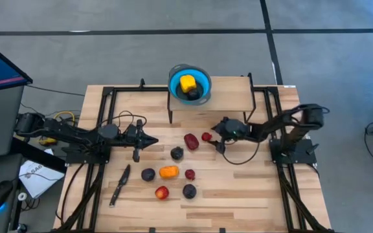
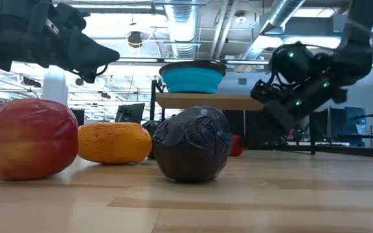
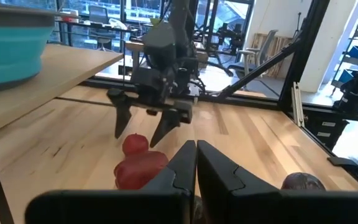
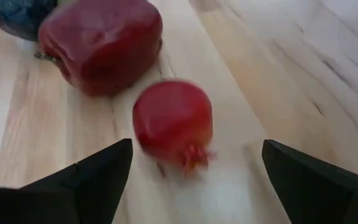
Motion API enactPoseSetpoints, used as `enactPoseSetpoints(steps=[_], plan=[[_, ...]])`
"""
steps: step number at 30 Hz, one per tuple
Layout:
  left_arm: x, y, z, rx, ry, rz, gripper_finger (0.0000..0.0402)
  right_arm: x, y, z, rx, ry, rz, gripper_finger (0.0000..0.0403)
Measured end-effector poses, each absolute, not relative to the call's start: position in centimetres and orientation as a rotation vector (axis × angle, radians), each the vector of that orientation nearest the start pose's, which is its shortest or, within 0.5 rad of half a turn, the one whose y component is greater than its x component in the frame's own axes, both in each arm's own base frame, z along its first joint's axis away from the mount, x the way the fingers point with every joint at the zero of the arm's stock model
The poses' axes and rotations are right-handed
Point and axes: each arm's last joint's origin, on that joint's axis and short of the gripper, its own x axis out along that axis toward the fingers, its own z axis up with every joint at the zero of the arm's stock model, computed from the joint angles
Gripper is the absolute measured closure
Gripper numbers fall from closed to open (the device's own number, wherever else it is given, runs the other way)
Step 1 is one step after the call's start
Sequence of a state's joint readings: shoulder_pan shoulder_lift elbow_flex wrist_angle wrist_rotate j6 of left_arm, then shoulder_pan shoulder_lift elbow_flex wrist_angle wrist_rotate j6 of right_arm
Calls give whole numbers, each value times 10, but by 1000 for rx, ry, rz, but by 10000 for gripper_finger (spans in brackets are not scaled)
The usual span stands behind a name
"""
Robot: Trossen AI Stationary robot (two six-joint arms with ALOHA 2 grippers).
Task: Pick & Place Fruit
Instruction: Put the top red pomegranate into the blue strainer bowl on the shelf
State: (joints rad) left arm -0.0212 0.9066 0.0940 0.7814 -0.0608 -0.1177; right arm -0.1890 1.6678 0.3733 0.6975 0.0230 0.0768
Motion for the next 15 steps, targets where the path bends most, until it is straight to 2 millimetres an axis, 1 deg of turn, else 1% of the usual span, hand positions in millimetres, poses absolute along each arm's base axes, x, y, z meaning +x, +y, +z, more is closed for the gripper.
enactPoseSetpoints(steps=[2,5,10,15], plan=[[166,-2,172,-134,28,42,394,249,-50,86,132,563,-189,54],[166,-2,172,-146,25,41,394,256,-49,78,144,540,-144,75],[166,-2,172,-146,22,41,394,265,-45,69,173,521,-130,129],[166,-2,173,-146,21,40,394,267,-39,69,248,514,-137,188]])
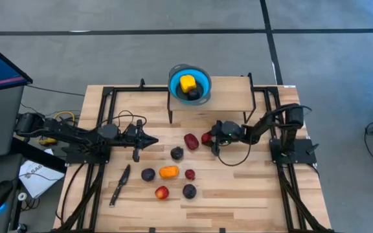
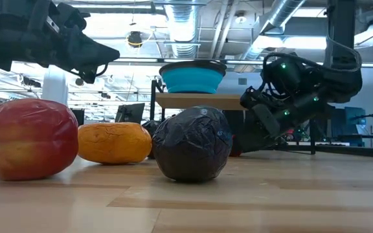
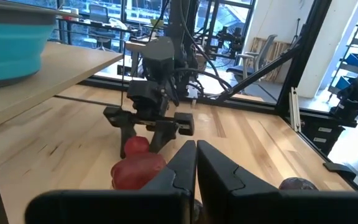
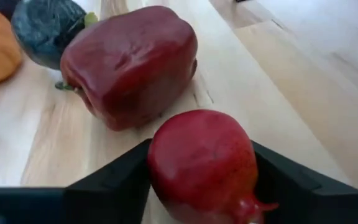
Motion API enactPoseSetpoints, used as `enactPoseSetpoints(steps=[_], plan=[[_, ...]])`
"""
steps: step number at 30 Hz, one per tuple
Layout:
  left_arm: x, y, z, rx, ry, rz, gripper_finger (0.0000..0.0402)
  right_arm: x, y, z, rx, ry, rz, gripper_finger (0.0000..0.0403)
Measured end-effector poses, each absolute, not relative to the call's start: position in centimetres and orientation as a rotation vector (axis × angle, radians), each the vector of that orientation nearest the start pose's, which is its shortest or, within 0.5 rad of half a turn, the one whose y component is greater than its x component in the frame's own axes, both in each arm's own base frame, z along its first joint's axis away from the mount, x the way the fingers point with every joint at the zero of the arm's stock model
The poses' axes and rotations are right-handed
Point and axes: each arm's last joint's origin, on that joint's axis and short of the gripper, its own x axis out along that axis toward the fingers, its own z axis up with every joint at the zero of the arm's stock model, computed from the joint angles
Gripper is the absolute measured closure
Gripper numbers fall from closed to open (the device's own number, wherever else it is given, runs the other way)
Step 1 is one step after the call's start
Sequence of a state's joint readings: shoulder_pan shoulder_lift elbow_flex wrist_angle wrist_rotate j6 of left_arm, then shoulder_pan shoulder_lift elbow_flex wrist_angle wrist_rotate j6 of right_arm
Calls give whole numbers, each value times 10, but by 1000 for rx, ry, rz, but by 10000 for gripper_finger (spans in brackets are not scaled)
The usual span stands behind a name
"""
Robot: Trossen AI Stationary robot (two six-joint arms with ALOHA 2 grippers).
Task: Pick & Place Fruit
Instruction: Put the top red pomegranate into the blue strainer bowl on the shelf
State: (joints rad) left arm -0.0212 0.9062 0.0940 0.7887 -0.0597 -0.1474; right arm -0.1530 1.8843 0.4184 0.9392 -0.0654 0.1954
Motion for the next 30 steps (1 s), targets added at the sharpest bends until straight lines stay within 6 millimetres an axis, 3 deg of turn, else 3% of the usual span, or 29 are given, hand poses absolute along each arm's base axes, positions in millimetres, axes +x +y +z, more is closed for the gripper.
enactPoseSetpoints(steps=[4,10,14,19,22,25,30], plan=[[166,-2,173,-147,20,40,394,265,-30,74,320,527,-111,224],[166,-2,173,-147,17,37,394,265,-3,105,394,540,-81,217],[166,-2,173,-147,15,37,394,277,20,151,323,552,-98,210],[166,-2,173,-147,15,37,394,298,32,233,44,585,-236,220],[166,-2,173,-147,15,37,394,308,24,281,-141,585,-345,213],[166,-2,173,-147,15,39,394,321,3,322,-271,571,-440,204],[166,-2,173,-147,15,41,394,343,-56,354,-368,674,-570,208]])
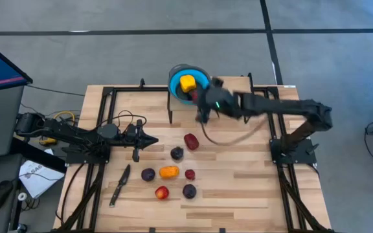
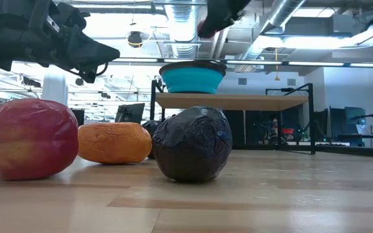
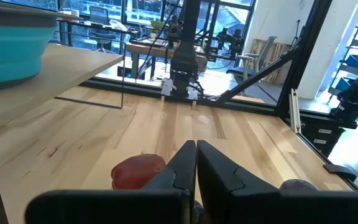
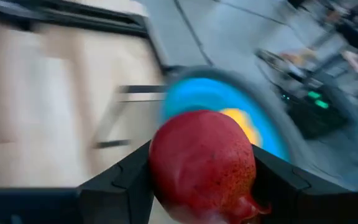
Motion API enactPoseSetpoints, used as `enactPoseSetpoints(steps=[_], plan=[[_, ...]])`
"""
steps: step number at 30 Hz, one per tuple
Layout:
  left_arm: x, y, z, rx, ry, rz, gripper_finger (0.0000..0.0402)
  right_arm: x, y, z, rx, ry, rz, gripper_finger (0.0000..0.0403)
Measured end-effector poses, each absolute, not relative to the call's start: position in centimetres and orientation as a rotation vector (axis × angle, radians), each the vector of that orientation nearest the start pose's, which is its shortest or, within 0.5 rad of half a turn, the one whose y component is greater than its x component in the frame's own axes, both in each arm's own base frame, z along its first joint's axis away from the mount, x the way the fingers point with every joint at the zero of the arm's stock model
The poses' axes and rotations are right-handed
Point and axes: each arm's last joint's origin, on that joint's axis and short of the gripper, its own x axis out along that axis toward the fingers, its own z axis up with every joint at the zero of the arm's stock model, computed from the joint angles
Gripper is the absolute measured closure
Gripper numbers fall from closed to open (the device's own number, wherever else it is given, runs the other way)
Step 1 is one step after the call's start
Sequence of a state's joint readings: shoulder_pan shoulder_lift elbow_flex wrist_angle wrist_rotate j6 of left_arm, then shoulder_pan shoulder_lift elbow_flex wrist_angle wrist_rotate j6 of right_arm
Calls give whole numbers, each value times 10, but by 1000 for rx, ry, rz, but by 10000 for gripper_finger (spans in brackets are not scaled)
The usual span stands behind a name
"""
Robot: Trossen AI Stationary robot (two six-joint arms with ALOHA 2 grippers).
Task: Pick & Place Fruit
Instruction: Put the top red pomegranate into the blue strainer bowl on the shelf
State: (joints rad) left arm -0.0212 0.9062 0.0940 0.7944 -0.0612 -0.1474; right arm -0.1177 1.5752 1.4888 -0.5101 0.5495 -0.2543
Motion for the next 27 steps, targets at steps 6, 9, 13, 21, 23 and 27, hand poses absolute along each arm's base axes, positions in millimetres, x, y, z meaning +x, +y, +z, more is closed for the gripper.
enactPoseSetpoints(steps=[6,9,13,21,23,27], plan=[[166,-2,173,-147,15,41,394,368,-116,342,-473,920,-610,205],[166,-2,173,-147,15,41,394,375,-134,336,-490,985,-616,191],[166,-2,173,-147,15,41,394,380,-149,331,-503,1036,-617,178],[166,-2,173,-147,15,40,394,378,-155,333,-495,1033,-629,175],[166,-2,173,-147,15,40,394,378,-155,334,-495,1030,-631,175],[166,-2,173,-147,15,40,394,377,-155,335,-493,1029,-632,174]])
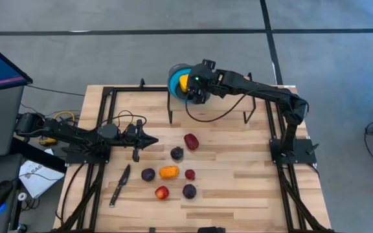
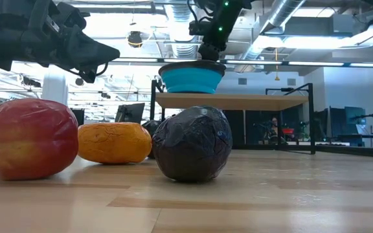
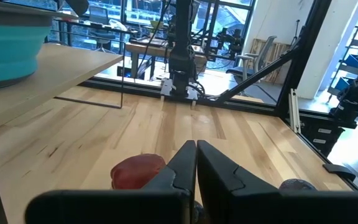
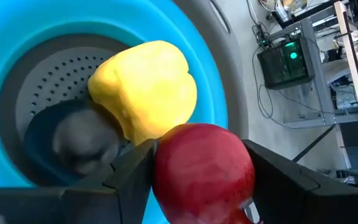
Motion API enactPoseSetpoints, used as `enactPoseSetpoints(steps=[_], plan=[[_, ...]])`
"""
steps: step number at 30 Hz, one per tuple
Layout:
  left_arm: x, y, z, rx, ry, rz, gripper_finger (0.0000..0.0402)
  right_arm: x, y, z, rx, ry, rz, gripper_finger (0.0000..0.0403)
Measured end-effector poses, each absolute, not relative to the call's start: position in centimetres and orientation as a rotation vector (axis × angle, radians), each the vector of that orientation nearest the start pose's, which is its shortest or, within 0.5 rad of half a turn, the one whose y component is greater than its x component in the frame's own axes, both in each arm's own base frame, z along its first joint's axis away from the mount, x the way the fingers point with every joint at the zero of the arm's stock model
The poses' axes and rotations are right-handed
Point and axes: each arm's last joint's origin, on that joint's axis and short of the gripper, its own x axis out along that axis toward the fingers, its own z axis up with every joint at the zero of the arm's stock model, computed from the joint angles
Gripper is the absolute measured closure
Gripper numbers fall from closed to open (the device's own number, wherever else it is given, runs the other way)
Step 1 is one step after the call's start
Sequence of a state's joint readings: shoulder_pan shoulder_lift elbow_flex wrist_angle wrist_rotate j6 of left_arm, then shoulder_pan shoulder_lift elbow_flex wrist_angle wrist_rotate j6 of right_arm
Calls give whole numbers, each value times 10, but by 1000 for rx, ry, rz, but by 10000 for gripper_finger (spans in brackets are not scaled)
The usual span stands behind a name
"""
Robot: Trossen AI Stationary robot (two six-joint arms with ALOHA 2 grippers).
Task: Pick & Place Fruit
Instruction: Put the top red pomegranate into the blue strainer bowl on the shelf, then put the left purple plum into the blue strainer bowl on the shelf
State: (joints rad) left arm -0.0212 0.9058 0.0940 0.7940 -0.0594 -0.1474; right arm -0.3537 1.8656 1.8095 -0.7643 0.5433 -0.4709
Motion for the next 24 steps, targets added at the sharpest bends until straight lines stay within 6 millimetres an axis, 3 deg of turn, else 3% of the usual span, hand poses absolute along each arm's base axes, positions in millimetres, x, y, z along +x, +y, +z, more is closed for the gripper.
enactPoseSetpoints(steps=[17,20,24], plan=[[166,-2,173,-147,15,37,394,374,-168,335,-425,998,-639,133],[166,-2,173,-147,15,38,394,369,-165,343,-427,979,-647,132],[166,-2,173,-162,15,38,394,364,-147,361,-401,905,-653,132]])
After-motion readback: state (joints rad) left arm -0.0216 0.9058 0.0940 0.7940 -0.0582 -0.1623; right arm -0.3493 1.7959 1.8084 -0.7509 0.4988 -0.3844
